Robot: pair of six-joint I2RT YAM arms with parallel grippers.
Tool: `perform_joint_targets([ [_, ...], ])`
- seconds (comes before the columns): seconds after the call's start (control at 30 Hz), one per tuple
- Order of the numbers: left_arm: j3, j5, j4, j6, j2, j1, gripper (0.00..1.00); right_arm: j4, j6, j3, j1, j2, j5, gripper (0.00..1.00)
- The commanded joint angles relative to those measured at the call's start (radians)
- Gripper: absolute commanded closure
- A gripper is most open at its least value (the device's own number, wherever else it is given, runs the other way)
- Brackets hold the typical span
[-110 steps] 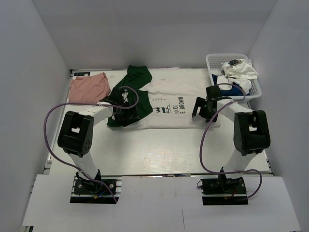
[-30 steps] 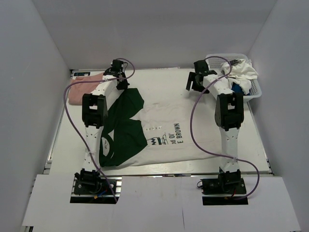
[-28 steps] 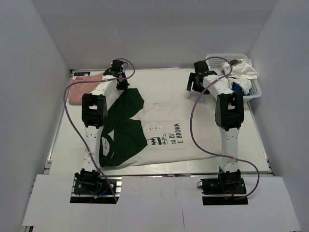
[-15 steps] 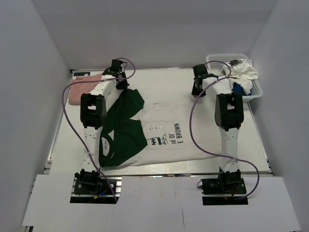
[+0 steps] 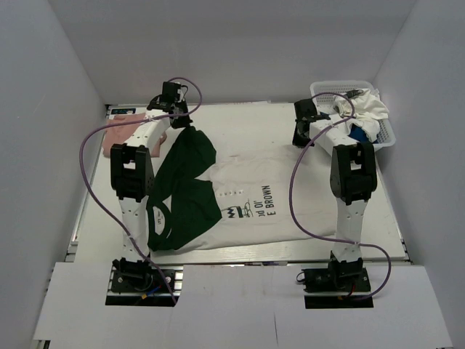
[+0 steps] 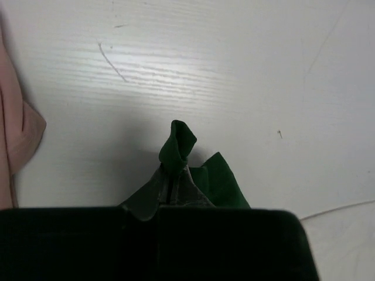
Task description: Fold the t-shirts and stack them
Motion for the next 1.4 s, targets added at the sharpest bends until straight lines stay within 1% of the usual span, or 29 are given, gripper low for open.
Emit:
perform_joint_targets([
  [0.0, -0.081, 0.016, 0.012, 0.02, -0.186, -0.011, 1.0, 0.045, -0.022, -0.013, 0.004, -0.116, 0.02, 1.0],
  [0.03, -0.12, 0.016, 0.021, 0.02, -0.218, -0.011, 1.0, 0.052, -0.026, -0.023, 0.008, -0.128, 0.018, 1.0],
  [0.07, -0.203, 0.016, 0.032, 0.02, -0.254, -0.011, 1.0, 0.053, -0.027, -0.065, 0.008, -0.154, 0.012, 1.0],
  [0.13, -0.294, 0.027, 0.061, 0.006, -0.33, -0.011, 1.0, 0.072, -0.027, -0.099, 0.013, -0.215, 0.015, 1.0],
  [0.17, -0.393, 0.027, 0.072, -0.033, -0.414, -0.011, 1.0, 0.072, -0.029, -0.118, 0.011, -0.228, 0.009, 1.0],
  [0.2, -0.446, 0.027, 0.085, -0.057, -0.457, -0.011, 1.0, 0.082, -0.026, -0.165, 0.011, -0.269, 0.013, 1.0],
  [0.23, -0.545, 0.018, 0.086, -0.087, -0.546, -0.011, 1.0, 0.087, -0.019, -0.182, 0.008, -0.282, 0.013, 1.0],
  [0.27, -0.59, 0.008, 0.086, -0.103, -0.547, -0.011, 1.0, 0.093, -0.018, -0.214, 0.008, -0.297, 0.015, 1.0],
  [0.3, -0.635, 0.008, 0.086, -0.117, -0.638, -0.011, 1.0, 0.104, -0.018, -0.245, 0.008, -0.341, 0.015, 1.0],
  [0.33, -0.679, -0.002, 0.086, -0.129, -0.686, -0.011, 1.0, 0.111, -0.019, -0.28, 0.008, -0.355, 0.026, 1.0],
  [0.37, -0.763, -0.002, 0.086, -0.164, -0.734, -0.011, 1.0, 0.122, -0.022, -0.294, 0.008, -0.368, 0.024, 1.0],
  [0.4, -0.805, 0.017, 0.086, -0.173, -0.833, -0.021, 1.0, 0.133, -0.024, -0.32, 0.008, -0.409, 0.026, 1.0],
  [0.43, -0.889, 0.054, 0.105, -0.183, -0.884, -0.021, 1.0, 0.136, -0.026, -0.339, 0.007, -0.415, 0.024, 1.0],
  [0.5, -0.959, 0.085, 0.106, -0.213, -0.974, -0.021, 1.0, 0.138, -0.026, -0.352, 0.004, -0.447, 0.035, 1.0],
  [0.53, -1.011, 0.085, 0.086, -0.227, -1.052, -0.021, 1.0, 0.133, -0.023, -0.369, 0.005, -0.452, 0.049, 1.0],
  [0.6, -1.058, 0.109, 0.06, -0.261, -1.122, -0.021, 1.0, 0.127, -0.024, -0.389, 0.004, -0.479, 0.059, 1.0],
  [0.63, -1.11, 0.119, 0.05, -0.27, -1.152, -0.021, 1.0, 0.128, -0.024, -0.401, 0.004, -0.484, 0.065, 1.0],
  [0.67, -1.137, 0.129, 0.05, -0.279, -1.214, -0.021, 1.0, 0.125, -0.021, -0.409, 0.002, -0.496, 0.062, 1.0],
  [0.8, -1.239, 0.139, -0.022, -0.305, -1.32, -0.021, 1.0, 0.107, -0.01, -0.454, 0.002, -0.556, 0.076, 1.0],
  [0.93, -1.296, 0.128, -0.08, -0.316, -1.367, -0.021, 1.0, 0.107, -0.012, -0.51, 0.001, -0.607, 0.072, 1.0],
  [1.03, -1.332, 0.128, -0.12, -0.325, -1.38, -0.021, 1.0, 0.093, -0.01, -0.552, 0.004, -0.644, 0.084, 1.0],
  [1.2, -1.341, 0.039, -0.258, -0.399, -1.38, -0.021, 1.0, 0.084, 0.014, -0.633, 0.007, -0.703, 0.108, 1.0],
  [1.27, -1.35, 0.065, -0.247, -0.399, -1.389, -0.021, 1.0, 0.09, 0.037, -0.661, 0.005, -0.733, 0.108, 1.0],
  [1.3, -1.35, 0.065, -0.247, -0.41, -1.389, -0.021, 1.0, 0.119, 0.04, -0.719, 0.005, -0.759, 0.108, 1.0],
  [1.37, -1.35, 0.065, -0.275, -0.439, -1.357, -0.021, 1.0, 0.16, 0.069, -0.762, 0.005, -0.802, 0.092, 1.0],
])
